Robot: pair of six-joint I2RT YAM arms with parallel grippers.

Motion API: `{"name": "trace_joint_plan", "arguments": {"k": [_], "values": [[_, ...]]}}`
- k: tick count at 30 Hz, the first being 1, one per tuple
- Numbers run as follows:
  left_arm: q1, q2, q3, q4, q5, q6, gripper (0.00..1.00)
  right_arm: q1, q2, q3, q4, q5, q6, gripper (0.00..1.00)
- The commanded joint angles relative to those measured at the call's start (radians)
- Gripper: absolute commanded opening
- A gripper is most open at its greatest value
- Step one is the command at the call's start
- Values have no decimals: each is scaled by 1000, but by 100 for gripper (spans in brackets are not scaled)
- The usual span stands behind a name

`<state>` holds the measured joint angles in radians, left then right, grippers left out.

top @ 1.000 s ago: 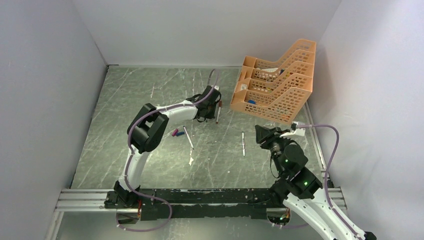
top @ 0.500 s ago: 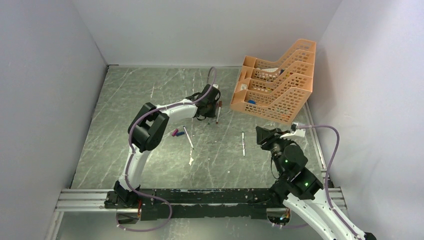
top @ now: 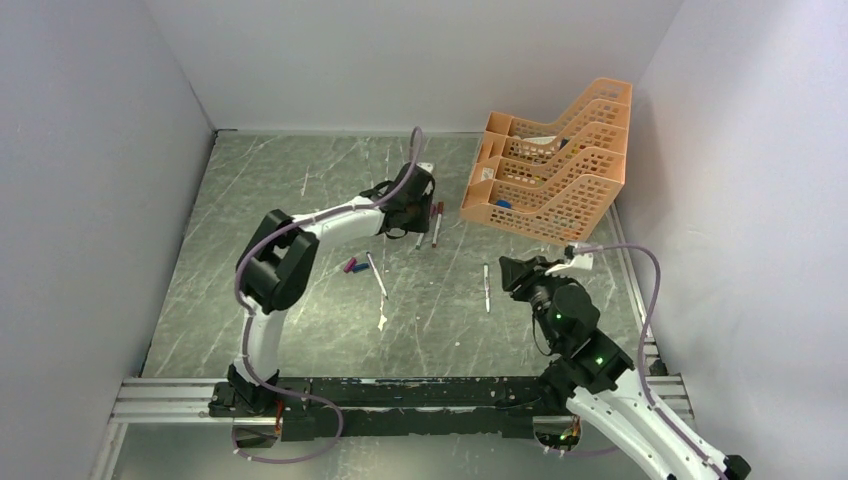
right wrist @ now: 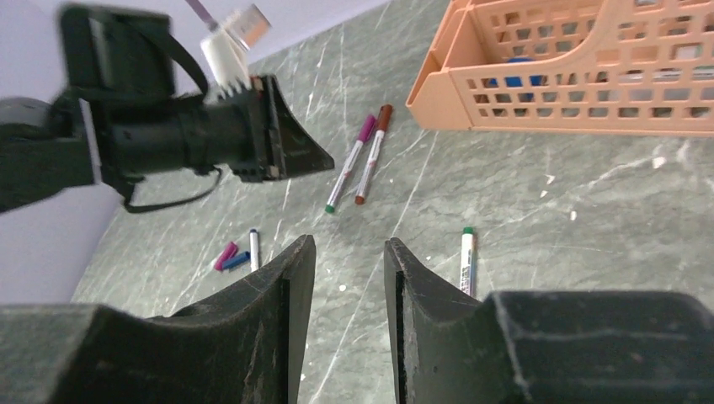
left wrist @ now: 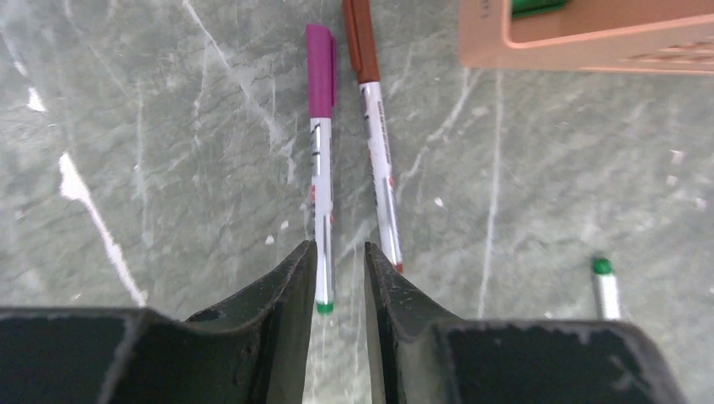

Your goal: Insert the pens into the pen caps

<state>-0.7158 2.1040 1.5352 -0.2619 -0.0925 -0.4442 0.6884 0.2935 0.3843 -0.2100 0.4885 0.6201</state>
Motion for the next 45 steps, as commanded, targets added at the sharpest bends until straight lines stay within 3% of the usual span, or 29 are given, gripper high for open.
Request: {"name": "trace_joint_plan", "arguments": {"k": [1, 5, 7, 10, 13, 16, 22, 26, 31, 37, 41, 45], "values": [[12, -187, -67, 37, -9, 0, 34, 1, 83, -43, 124, -90, -15, 34], [40, -432, -379, 301, -50, -15, 42, 4, 369, -48, 235, -175, -7, 36], [88, -540, -510, 389, -42, -58, 44, 25, 599, -17, 327, -239, -24, 40], [135, -683, -674, 447, -56, -126, 47, 130, 863, 105, 376, -181, -101, 43], [150, -819, -822, 460, -119, -174, 48, 229, 1071, 280, 384, -107, -189, 45], [173, -938, -928, 438, -157, -192, 51, 270, 1228, 386, 434, -144, -236, 46], [217, -1015, -962, 325, -159, -182, 54, 316, 1474, 566, 448, -244, -271, 47], [236, -1035, -980, 326, -142, -185, 54, 342, 1564, 610, 439, -252, -272, 45], [252, -1031, -984, 332, -119, -173, 54, 349, 1592, 605, 430, -256, -258, 36], [259, -1016, -995, 363, -83, -169, 54, 368, 1579, 556, 401, -217, -253, 19], [259, -999, -995, 386, -51, -169, 53, 378, 1549, 507, 399, -212, -268, 0], [260, -987, -989, 417, 21, -161, 54, 402, 1461, 414, 441, -191, -321, 0]]}}
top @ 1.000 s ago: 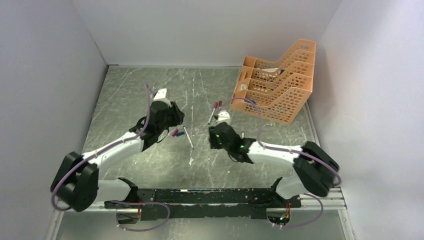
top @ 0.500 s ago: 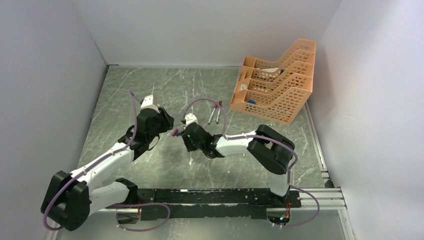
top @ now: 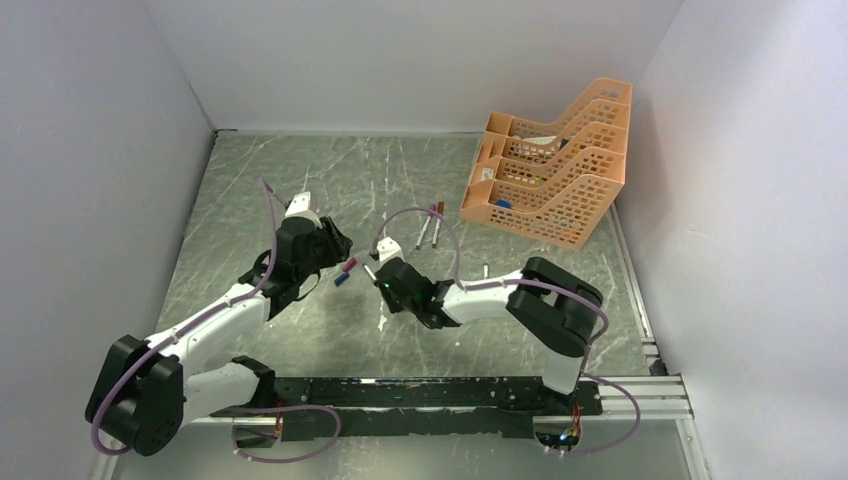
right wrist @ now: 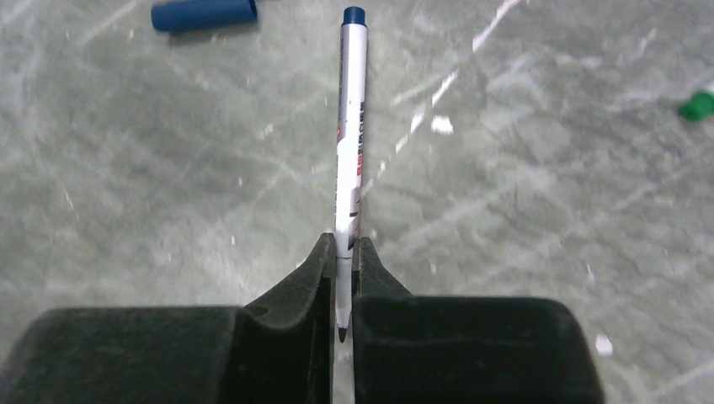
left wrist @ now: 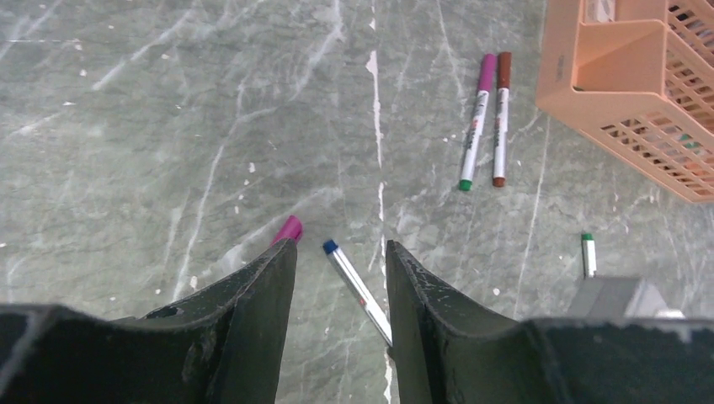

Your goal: Insert the pens into the pen caps

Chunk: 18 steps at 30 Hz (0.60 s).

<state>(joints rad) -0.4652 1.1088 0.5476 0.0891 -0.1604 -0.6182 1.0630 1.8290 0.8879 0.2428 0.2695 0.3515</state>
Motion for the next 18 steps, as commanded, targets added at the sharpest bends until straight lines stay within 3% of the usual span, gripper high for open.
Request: {"name": "trace_joint_plan", "arguments": {"k": [1, 9, 13, 18], "values": [[10, 12, 2, 73, 116, 15, 55, 30, -107, -117, -1, 37, -59, 0], [23, 49, -5, 332, 519, -15, 75, 29, -399, -263, 27, 96, -112, 0], [28, 108, -5, 485, 705, -99, 73, 33, -591, -315, 24, 86, -150, 0], [28, 163, 19, 551, 826, -146, 66, 41, -733, -320, -31, 82, -170, 0]]}}
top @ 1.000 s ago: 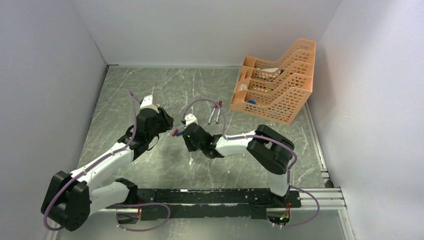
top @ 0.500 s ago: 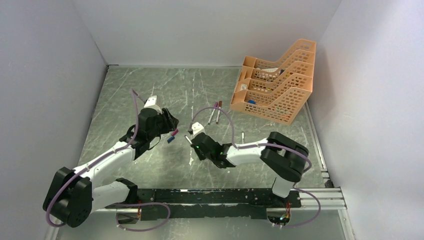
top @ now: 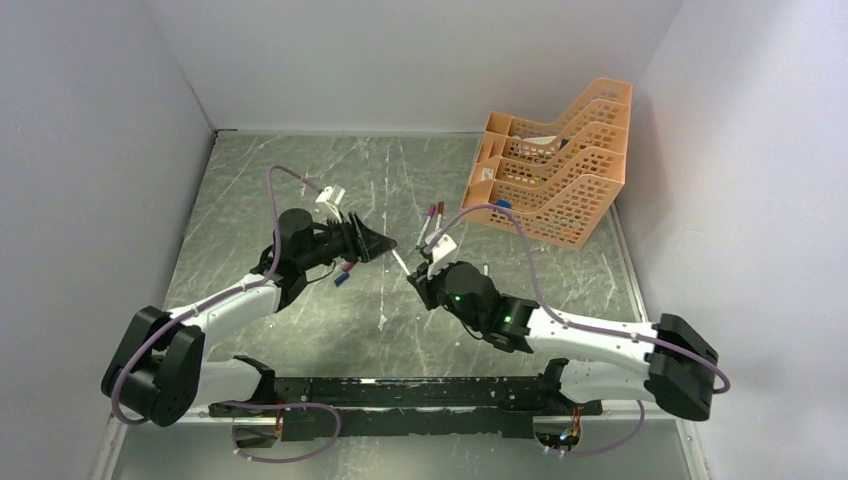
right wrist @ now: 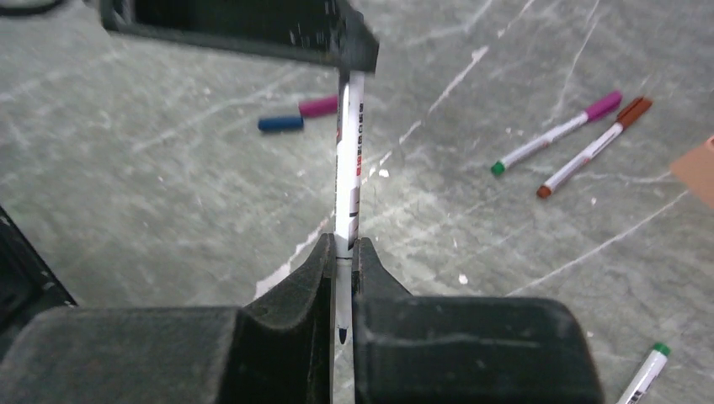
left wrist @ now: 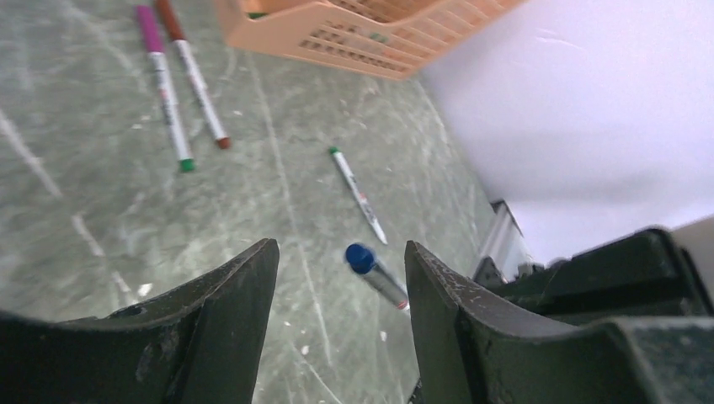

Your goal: Insert the pens into the pen caps

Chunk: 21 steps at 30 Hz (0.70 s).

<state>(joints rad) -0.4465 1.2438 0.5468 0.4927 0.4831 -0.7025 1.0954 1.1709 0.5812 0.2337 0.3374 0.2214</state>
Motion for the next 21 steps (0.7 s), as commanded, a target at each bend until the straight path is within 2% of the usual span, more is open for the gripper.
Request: {"name": "trace_joint_plan", "arguments": {"k": [1, 7, 13, 15, 19, 21], "values": [[9, 44, 15, 182, 201, -92, 66, 8, -91, -14, -24, 12, -42, 0], [6, 104, -3, 420, 330, -247, 66, 13, -107, -2, -33, 8, -41, 0], [1, 113, 2, 406, 338, -240, 60, 22, -125, 3, -11, -14, -43, 0], [2, 125, -8, 445, 345, -260, 53, 26, -132, 4, -8, -22, -46, 0], [-2, 169, -20, 579, 405, -341, 25, 28, -137, 2, -18, -2, -41, 0], [-3, 185, -18, 635, 439, -368, 16, 27, -143, -3, -17, 9, -38, 0]]}}
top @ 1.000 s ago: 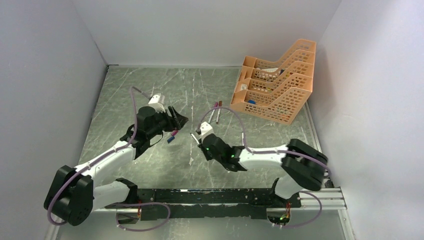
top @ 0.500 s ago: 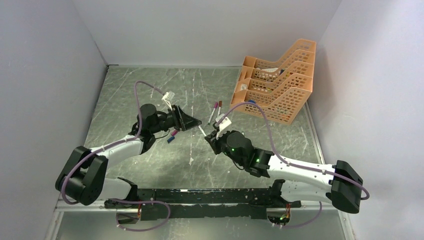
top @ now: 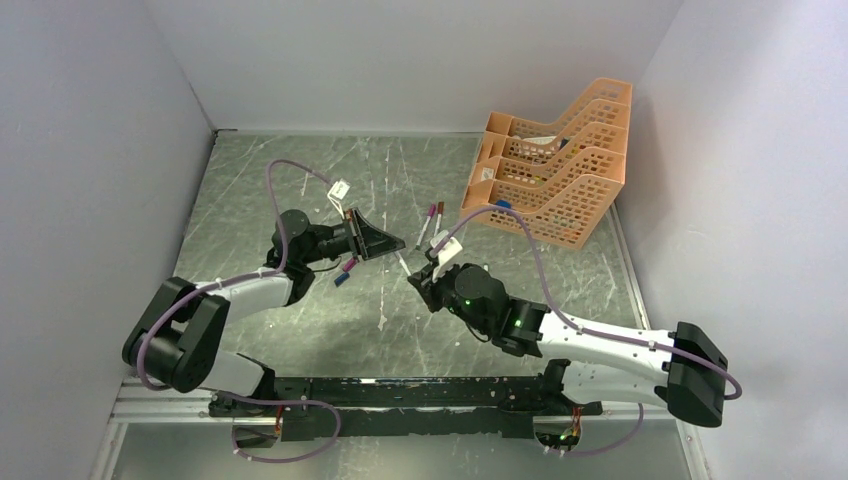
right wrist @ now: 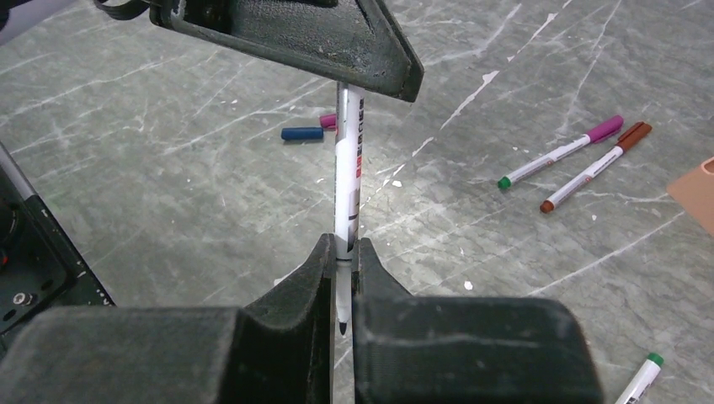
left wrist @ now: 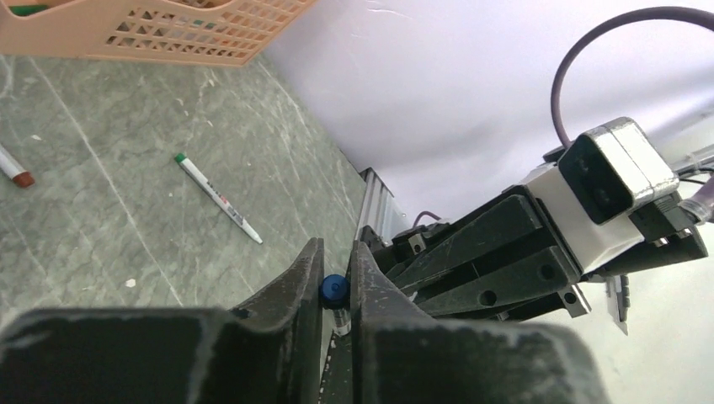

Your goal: Insert the pens into the pen caps

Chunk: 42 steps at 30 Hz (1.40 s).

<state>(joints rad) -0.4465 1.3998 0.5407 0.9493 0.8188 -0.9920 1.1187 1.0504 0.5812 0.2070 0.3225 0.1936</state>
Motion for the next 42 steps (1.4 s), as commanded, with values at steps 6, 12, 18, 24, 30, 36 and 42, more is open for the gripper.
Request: {"name": "trace_joint_plan", "arguments": {"k": [6, 12, 18, 24, 30, 36, 42], "values": [[-4, 4, -35, 219, 65, -64, 7, 8, -75, -36, 40, 191, 52, 25], [-111, -198, -22, -80, -299, 419, 7, 8, -290, -185, 258, 272, 344, 66], [-204, -230, -69, 149, -419, 714, 7, 4, -399, -344, 524, 305, 688, 67], [-291, -167, -190, 511, -429, 1109, 7, 1, -383, -399, 679, 283, 785, 63], [-317, -103, -192, 658, -303, 1276, 7, -5, -346, -427, 761, 288, 948, 56], [-350, -91, -166, 661, -269, 1364, 6, -5, -328, -381, 566, 342, 1231, 56], [-404, -142, -128, 473, -277, 1473, 7, -13, -257, -346, 573, 299, 1327, 51]]}}
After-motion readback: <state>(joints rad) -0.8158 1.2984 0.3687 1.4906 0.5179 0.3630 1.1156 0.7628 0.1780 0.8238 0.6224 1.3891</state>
